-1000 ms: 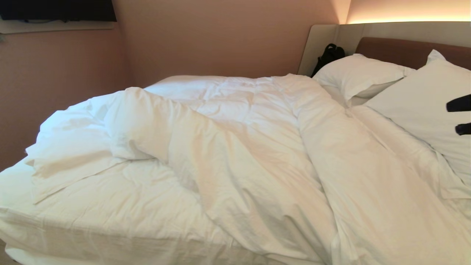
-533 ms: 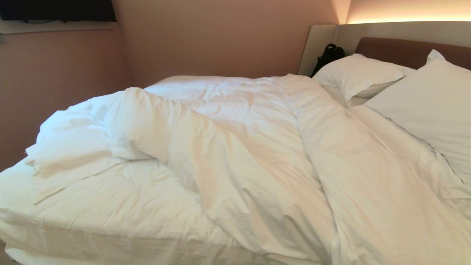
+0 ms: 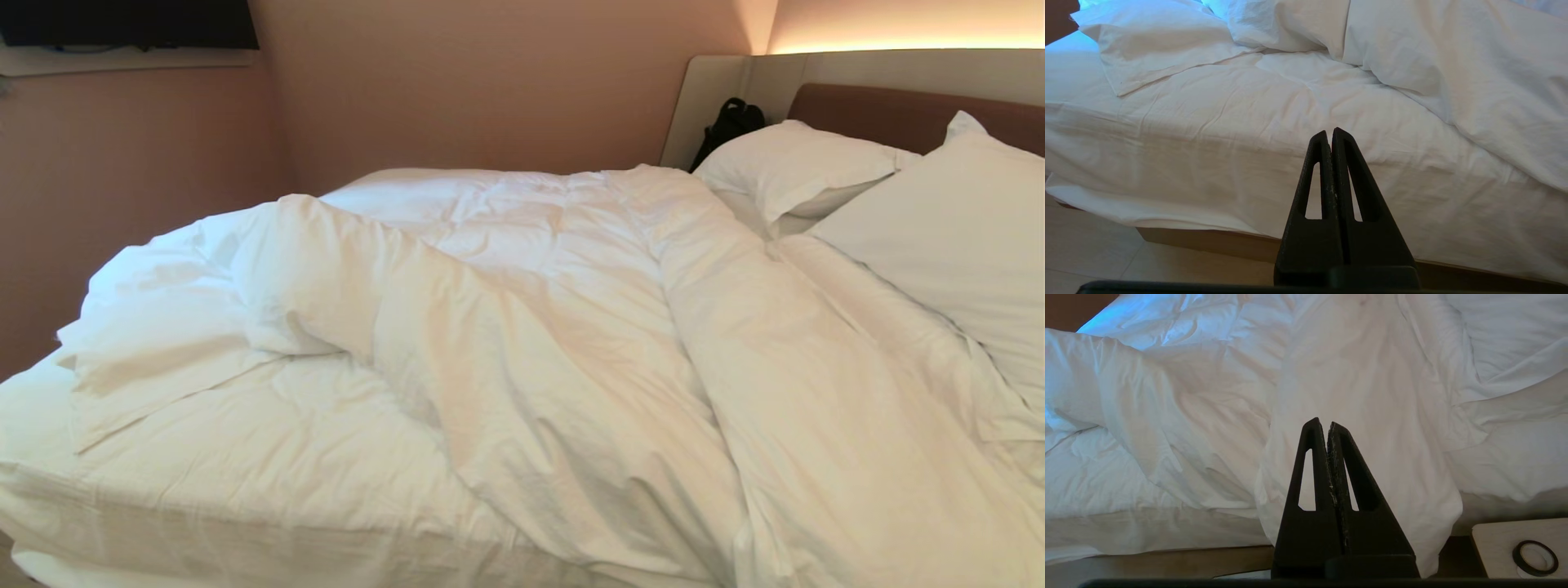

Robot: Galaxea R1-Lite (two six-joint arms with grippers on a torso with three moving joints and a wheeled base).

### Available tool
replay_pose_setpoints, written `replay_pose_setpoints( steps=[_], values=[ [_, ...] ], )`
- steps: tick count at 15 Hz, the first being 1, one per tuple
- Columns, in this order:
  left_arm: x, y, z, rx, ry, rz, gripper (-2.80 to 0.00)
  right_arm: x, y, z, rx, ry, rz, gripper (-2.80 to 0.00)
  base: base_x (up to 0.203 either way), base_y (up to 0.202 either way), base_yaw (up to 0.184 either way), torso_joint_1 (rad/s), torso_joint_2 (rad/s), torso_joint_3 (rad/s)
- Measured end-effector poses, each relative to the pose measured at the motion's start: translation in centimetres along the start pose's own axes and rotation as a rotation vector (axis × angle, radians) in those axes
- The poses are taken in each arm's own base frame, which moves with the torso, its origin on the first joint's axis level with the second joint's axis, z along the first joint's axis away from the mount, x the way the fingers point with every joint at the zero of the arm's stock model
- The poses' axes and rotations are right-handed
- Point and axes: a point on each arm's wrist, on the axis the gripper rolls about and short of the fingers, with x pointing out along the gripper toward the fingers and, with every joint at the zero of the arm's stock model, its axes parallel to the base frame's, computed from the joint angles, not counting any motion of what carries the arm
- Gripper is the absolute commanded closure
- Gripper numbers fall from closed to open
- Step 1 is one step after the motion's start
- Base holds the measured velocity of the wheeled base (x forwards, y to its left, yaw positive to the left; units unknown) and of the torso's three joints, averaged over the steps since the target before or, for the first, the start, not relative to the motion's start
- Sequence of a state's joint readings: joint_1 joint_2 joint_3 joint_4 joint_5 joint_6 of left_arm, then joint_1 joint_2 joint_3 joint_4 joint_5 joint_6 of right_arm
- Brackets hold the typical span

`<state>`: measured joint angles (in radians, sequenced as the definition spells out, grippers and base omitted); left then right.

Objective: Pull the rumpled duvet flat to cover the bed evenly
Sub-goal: Flatten the corners of the folded blanket

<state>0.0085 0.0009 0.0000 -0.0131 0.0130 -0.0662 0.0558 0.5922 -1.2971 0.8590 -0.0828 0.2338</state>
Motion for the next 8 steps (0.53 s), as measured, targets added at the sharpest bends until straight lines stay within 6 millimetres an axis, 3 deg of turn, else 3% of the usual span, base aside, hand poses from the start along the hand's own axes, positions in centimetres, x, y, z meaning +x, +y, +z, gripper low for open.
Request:
replay_pose_setpoints(
  steps=[3, 8],
  values=[
    [0.0, 0.0, 0.0, -0.001, 0.0, 0.001, 0.0, -0.9, -0.9, -3.6, -0.022, -0.031, -0.017, 0.0, 0.0, 0.0, 0.0, 0.0, 0.0, 0.0],
    [0.0, 0.0, 0.0, 0.0, 0.0, 0.0, 0.0, 0.3, -1.3, -7.8, -0.025, -0.067, -0.149, 0.0, 0.0, 0.0, 0.0, 0.0, 0.0, 0.0]
  ],
)
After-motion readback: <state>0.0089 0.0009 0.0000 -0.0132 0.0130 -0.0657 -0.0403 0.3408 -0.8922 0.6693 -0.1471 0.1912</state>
